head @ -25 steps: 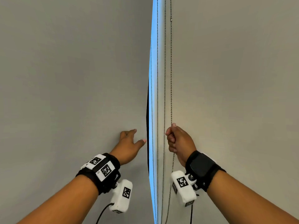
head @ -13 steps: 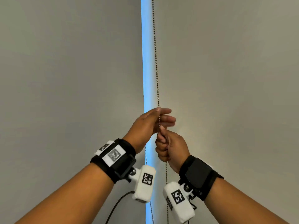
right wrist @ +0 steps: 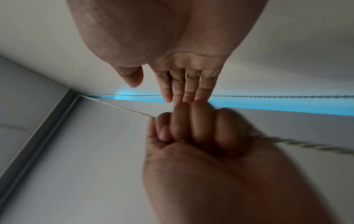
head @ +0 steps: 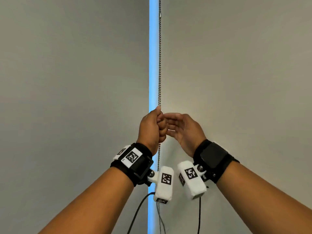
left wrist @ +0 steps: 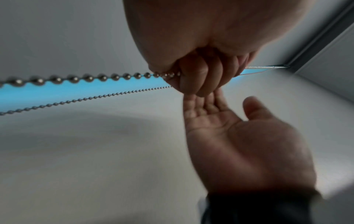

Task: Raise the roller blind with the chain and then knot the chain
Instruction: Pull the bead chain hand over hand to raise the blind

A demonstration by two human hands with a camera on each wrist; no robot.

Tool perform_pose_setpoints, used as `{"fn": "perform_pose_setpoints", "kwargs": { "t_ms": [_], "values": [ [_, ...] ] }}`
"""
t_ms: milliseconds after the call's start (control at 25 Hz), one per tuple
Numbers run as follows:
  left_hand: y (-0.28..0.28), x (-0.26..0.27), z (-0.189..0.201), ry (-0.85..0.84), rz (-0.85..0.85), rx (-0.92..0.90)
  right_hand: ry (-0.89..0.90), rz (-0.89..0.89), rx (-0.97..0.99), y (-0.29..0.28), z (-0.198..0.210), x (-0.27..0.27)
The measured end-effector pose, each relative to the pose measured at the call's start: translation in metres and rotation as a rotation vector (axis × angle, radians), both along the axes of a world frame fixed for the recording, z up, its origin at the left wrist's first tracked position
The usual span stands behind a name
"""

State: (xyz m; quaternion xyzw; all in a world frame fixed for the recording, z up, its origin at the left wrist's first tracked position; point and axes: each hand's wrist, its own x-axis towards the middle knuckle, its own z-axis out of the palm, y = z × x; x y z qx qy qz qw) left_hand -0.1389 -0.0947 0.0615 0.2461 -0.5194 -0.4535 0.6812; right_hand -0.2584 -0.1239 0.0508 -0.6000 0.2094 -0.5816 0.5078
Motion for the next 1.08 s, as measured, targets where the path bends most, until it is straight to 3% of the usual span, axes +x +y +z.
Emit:
{"fn": "perform_pose_setpoints", "kwargs": {
  "t_ms": [160,320,560,680,800,1080],
  "values": [
    [0.013,-0.009,-0.008,-0.017,0.047,0.006,-0.088,0.118,-0.036,0.017,0.059,0.007],
    [0.019,-0.009,-0.017,0.002,0.076,0.009,-0.146,0.225,-0.024,0.033,0.089,0.021],
    [0.031,-0.002,-0.043,-0.251,0.181,-0.083,-0.147,0.061,0.036,0.052,0.071,0.035],
    [0.025,0.015,-0.044,-0.396,0.217,-0.070,-0.195,0.071,0.038,0.053,0.054,0.031],
    [0.016,0.031,-0.019,-0.332,0.182,-0.099,-0.205,0.083,0.020,0.050,0.041,0.030],
    [0.030,0.018,0.072,-0.470,0.116,-0.219,-0.113,0.057,0.045,0.053,0.025,0.030]
  ]
}}
